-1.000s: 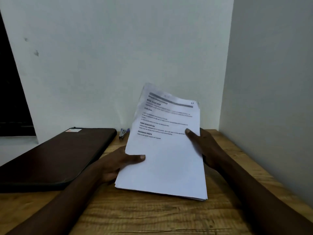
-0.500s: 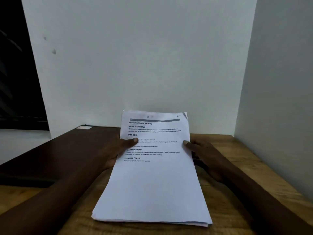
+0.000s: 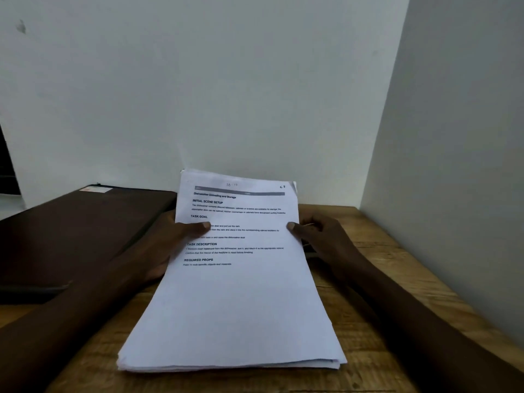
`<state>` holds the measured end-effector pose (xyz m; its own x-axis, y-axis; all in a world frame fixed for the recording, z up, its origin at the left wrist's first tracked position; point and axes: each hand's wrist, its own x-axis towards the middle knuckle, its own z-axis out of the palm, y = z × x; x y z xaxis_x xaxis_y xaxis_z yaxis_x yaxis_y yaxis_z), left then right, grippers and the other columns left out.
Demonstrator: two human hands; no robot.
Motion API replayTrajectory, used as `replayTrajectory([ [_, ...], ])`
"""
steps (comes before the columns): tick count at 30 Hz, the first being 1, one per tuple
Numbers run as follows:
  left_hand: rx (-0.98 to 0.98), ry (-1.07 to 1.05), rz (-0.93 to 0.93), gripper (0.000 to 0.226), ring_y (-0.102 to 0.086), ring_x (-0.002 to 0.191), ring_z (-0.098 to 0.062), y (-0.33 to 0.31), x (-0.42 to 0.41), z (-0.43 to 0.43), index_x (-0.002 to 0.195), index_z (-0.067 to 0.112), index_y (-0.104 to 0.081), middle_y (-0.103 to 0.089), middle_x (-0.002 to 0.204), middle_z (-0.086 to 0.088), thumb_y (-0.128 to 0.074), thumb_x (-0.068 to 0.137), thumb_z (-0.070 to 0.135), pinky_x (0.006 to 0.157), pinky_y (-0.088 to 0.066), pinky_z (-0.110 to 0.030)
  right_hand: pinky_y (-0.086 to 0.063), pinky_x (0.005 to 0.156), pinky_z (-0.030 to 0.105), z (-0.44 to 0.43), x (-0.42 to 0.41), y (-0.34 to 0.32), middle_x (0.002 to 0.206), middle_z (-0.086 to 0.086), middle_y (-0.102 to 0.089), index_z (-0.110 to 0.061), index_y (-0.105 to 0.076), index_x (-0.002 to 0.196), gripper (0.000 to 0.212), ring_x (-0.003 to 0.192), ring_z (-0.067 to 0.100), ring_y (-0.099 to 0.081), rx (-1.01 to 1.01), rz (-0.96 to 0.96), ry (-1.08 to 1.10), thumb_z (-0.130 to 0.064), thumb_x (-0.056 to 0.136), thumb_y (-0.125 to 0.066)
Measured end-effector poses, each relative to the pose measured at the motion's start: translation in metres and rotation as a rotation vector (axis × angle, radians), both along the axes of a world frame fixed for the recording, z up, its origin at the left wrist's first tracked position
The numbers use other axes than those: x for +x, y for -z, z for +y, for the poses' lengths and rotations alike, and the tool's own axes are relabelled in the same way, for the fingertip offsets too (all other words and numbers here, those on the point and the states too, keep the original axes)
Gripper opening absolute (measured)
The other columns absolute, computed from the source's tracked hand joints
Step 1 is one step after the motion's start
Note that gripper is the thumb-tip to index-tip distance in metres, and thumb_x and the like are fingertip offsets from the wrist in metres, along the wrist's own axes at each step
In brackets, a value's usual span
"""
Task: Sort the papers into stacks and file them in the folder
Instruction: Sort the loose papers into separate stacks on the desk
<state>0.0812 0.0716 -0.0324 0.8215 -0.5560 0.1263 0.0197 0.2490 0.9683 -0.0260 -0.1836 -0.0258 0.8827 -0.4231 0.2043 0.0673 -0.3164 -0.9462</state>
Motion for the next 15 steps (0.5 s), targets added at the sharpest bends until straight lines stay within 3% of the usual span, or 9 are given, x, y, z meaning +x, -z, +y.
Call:
replayTrajectory([
  [3, -0.006, -0.012, -0.009, 0.038, -0.071, 0.099, -0.038, -0.002, -0.007, -0.002, 0.123, 0.009, -0.062, -0.072, 0.114, -0.018, -0.061, 0.085, 0.003, 0.074, -0.062, -0.046, -0.059, 0.080, 0.051, 0.000, -0.002, -0.001, 0.092, 0.006, -0.075, -0.012, -0.068, 0.096, 0.030, 0.087, 0.026, -0.073, 0.002, -0.005, -0.009, -0.028, 0.075, -0.081],
  [6, -0.015, -0.028, -0.028, 0.035, -0.071, 0.099, -0.038, -0.003, -0.011, -0.003, 0.124, 0.008, -0.061, -0.071, 0.115, -0.019, -0.059, 0.089, 0.002, 0.075, -0.061, -0.047, -0.057, 0.080, 0.056, 0.000, -0.002, 0.000, 0.085, 0.005, -0.074, -0.017, -0.068, 0.094, 0.048, 0.085, 0.030, -0.072, 0.000, -0.048, 0.041, -0.040, 0.055, -0.085],
  [9, -0.020, -0.011, -0.035, 0.035, -0.069, 0.104, -0.039, -0.004, -0.014, -0.002, 0.126, 0.009, -0.061, -0.071, 0.117, -0.018, -0.060, 0.091, 0.008, 0.081, -0.059, -0.052, -0.056, 0.079, 0.057, -0.002, -0.002, -0.001, 0.073, 0.004, -0.068, -0.021, -0.064, 0.098, 0.040, 0.083, 0.033, -0.070, 0.020, -0.089, 0.096, -0.022, 0.065, -0.087],
  [15, -0.051, -0.037, -0.037, 0.032, -0.070, 0.104, -0.033, -0.006, -0.017, 0.000, 0.125, 0.011, -0.063, -0.071, 0.118, -0.013, -0.057, 0.094, 0.020, 0.081, -0.060, -0.044, -0.057, 0.086, 0.044, -0.011, 0.001, -0.003, 0.113, 0.006, -0.069, -0.016, -0.062, 0.114, 0.035, 0.098, 0.024, -0.067, 0.069, -0.060, 0.157, -0.012, 0.081, -0.073],
])
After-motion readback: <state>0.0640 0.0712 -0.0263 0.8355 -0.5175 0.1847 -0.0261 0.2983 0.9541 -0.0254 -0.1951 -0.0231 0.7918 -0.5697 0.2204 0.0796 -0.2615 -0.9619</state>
